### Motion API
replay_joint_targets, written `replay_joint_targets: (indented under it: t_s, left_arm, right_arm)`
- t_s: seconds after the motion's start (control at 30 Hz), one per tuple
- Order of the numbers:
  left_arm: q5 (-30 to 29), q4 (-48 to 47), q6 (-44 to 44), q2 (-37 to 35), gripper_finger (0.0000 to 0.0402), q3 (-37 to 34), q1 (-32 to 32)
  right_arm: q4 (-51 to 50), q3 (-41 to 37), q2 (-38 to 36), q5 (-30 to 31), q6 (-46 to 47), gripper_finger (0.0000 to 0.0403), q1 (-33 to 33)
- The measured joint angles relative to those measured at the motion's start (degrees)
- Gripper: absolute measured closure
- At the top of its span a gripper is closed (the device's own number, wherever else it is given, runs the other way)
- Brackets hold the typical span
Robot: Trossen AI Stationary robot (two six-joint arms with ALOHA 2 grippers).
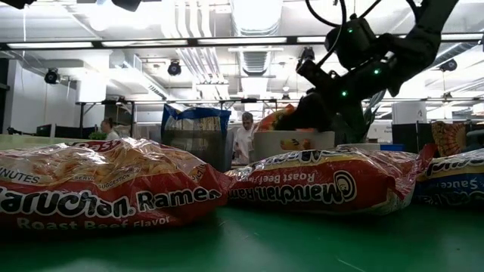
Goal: Sort Maruchan noodles
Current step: Put the orange noodle pack into the gray bin
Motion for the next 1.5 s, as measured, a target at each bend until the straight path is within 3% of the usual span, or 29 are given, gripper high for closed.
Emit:
replay_joint_targets:
  t_s: [0.3,0.8,1.0,1.33,1.5]
  left_arm:
    - [0.0,0.0,-0.4,0.0,0.0402,0.0,0.0]
    - [0.0,-0.2,-0.4,1.0,0.0402,0.0,0.2]
    - [0.1,0.2,-0.4,1.2,0.0402,0.1,0.3]
    - [0.1,0.5,-0.5,1.2,0.0402,0.2,0.3]
    - [0.0,0.5,-0.5,1.2,0.0402,0.2,0.3]
  right_arm:
    - [-4.9,0.3,-2.5,2.3,0.5,0.0265,-0.1]
    - [-16.8,0.3,-14.3,5.2,3.3,0.0265,-0.1]
    - [-19.3,0.3,-13.9,5.1,4.7,0.0289,-0.1]
    - [-21.9,0.3,-10.9,2.8,6.4,0.0373,0.0]
    - [-21.8,0.3,-10.5,2.6,6.0,0.0393,0.1]
